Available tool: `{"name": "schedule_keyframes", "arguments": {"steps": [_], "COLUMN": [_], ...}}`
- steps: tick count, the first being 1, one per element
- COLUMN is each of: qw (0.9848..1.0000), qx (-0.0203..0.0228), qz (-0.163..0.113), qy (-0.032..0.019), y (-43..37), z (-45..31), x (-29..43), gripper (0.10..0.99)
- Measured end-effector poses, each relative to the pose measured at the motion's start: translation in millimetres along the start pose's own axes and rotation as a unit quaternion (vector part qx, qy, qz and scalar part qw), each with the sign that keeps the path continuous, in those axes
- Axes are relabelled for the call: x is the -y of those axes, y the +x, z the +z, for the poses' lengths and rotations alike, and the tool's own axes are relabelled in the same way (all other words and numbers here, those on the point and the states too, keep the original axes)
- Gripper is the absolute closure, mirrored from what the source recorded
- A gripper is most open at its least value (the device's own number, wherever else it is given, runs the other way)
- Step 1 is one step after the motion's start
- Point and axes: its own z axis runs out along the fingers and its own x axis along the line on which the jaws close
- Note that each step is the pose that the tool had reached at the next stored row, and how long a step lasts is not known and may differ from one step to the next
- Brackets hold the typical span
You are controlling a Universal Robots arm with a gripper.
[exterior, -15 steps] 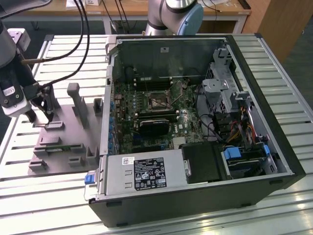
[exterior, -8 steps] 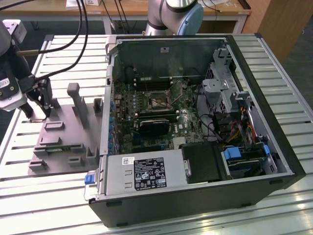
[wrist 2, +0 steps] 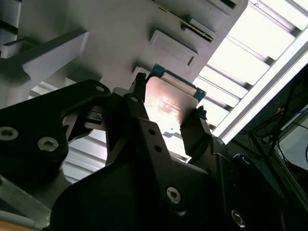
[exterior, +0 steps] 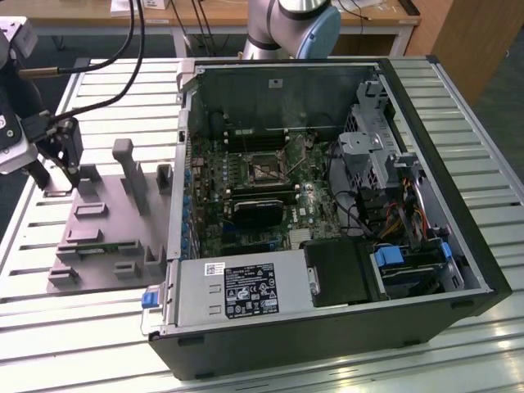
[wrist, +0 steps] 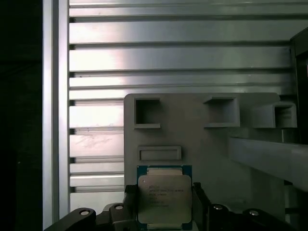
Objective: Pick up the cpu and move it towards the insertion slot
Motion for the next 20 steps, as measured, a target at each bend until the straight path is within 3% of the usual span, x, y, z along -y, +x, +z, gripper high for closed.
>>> {"name": "schedule_keyframes", "arguments": {"steps": [20], "qw": [1.0000], "qx": [0.0006], "qz": [0.000], "qy": [0.0000], "y": [-0.9], "z": [-53.2], "x": [-3.3], "gripper": [0.549]}}
